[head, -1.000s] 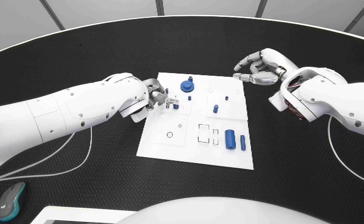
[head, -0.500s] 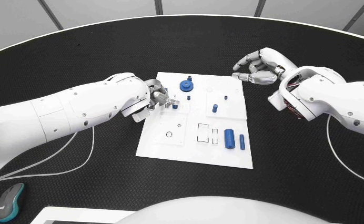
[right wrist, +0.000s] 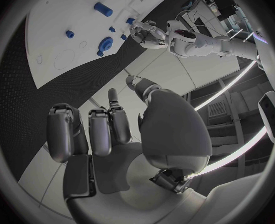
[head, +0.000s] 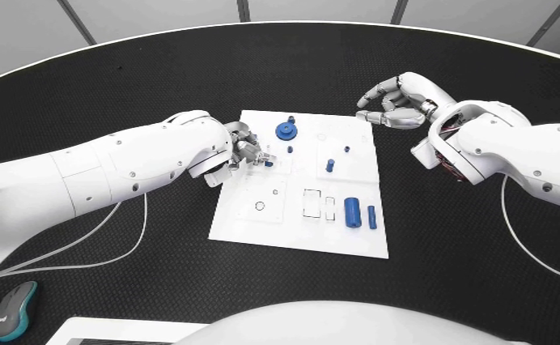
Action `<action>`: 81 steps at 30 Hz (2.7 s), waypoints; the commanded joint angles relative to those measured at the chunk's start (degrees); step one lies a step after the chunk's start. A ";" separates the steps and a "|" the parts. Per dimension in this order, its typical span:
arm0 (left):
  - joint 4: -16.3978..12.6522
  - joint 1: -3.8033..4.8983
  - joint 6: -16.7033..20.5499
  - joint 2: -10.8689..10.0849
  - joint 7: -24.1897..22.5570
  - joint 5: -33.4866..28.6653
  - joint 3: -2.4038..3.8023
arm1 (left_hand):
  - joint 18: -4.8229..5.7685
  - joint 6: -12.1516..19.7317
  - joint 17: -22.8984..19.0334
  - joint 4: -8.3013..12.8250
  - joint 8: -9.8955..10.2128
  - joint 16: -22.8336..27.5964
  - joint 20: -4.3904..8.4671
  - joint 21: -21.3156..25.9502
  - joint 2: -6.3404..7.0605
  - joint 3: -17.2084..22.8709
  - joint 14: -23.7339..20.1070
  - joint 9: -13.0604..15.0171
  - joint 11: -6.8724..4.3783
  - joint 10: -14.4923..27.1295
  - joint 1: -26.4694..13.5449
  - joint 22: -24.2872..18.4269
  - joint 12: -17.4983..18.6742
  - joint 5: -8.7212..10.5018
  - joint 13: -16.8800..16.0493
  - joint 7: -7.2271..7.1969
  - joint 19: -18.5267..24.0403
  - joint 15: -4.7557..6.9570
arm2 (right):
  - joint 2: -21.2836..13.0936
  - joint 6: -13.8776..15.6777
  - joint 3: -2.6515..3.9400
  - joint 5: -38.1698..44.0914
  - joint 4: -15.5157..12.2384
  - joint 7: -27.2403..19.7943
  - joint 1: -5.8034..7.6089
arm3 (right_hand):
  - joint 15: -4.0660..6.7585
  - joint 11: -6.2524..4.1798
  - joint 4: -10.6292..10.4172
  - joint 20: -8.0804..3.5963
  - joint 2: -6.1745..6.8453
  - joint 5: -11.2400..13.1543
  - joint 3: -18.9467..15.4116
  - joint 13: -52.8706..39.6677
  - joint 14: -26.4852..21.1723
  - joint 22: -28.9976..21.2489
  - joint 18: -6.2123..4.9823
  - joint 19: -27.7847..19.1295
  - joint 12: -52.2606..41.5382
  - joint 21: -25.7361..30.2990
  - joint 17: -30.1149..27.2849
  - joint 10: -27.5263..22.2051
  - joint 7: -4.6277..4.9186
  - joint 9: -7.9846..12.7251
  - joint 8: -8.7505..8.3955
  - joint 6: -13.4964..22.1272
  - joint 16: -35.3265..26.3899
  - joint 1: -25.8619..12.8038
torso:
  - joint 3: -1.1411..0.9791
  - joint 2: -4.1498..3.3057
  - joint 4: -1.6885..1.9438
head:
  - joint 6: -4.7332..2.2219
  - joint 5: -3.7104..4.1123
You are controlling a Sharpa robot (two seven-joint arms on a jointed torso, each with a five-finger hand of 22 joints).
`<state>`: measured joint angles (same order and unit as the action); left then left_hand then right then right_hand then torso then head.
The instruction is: Assemble the parts on the task board
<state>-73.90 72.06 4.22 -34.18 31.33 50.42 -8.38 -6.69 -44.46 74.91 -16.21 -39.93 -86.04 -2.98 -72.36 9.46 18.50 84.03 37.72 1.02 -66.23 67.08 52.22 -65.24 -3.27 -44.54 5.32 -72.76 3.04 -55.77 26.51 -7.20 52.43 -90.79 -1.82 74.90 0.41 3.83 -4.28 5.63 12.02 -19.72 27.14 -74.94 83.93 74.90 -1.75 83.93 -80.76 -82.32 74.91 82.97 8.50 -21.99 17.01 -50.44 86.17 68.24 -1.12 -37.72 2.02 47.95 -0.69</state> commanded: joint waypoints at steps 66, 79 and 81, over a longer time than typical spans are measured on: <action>1.02 0.02 -2.68 0.79 -1.30 -5.30 0.03 | -0.36 1.93 8.44 17.32 -6.50 -0.23 -0.25 -1.27 -2.05 36.32 4.08 -2.57 0.07 -0.39 -0.12 1.26 -0.53 -0.28 2.10 0.51 -0.42 -0.38 | 0.14 -0.78 0.00 0.00 0.23 0.04 0.00 | 0.36 -0.26 -0.30 -0.51 -0.09 -0.83 0.10 -7.03 4.28 7.28 -0.55 1.91 -0.14 0.20 7.93 0.14 0.03 -0.06 0.68 0.50 -0.11 -0.22 | -0.03 0.13 0.04 | 0.18 0.32; 1.23 1.57 -12.39 -0.05 1.75 -6.65 0.15 | -0.40 1.85 8.40 17.38 -6.69 -0.21 -0.29 -1.22 -2.47 36.80 4.07 -2.66 0.06 -0.50 -0.99 1.08 -0.49 0.01 2.35 0.48 -0.26 -0.37 | 0.25 -0.84 0.00 0.00 0.55 0.02 -0.01 | 0.37 -0.29 -0.27 -0.52 -0.13 -1.09 0.21 -7.00 4.28 7.24 -0.56 1.89 -0.11 0.24 7.92 0.12 0.02 -0.06 0.75 0.51 -0.13 -0.12 | -0.10 0.20 0.00 | -0.11 0.35; 2.07 2.21 -14.21 0.31 2.46 -7.28 0.16 | -0.40 1.88 8.35 17.32 -6.73 -0.18 -0.31 -1.21 -2.66 36.88 4.05 -2.67 0.06 -0.60 -1.25 1.07 -0.55 0.07 2.26 0.47 -0.22 -0.38 | 0.28 -0.85 -0.01 0.00 0.60 0.02 -0.01 | 0.37 -0.29 -0.27 -0.52 -0.13 -1.09 0.21 -7.00 4.28 7.24 -0.56 1.89 -0.11 0.24 7.92 0.12 0.02 -0.06 0.75 0.51 -0.13 -0.12 | -0.12 0.17 -0.06 | -0.21 0.36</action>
<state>-72.21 73.93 -8.70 -34.03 33.49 43.42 -8.22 -6.69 -42.19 74.91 -3.77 -46.43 -86.04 -2.98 -73.33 7.19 50.24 84.03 35.00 1.24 -66.43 65.96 53.38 -65.46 -3.07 -42.26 5.92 -73.17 3.04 -55.50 25.66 -7.20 52.43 -90.21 -1.79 74.89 0.41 3.83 -4.27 5.63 12.02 -20.64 27.14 -74.91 83.93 74.90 -1.75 83.93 -80.76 -82.32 74.93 82.97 8.69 -21.99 17.49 -50.25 86.17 68.24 -1.21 -37.50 2.06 47.87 -0.29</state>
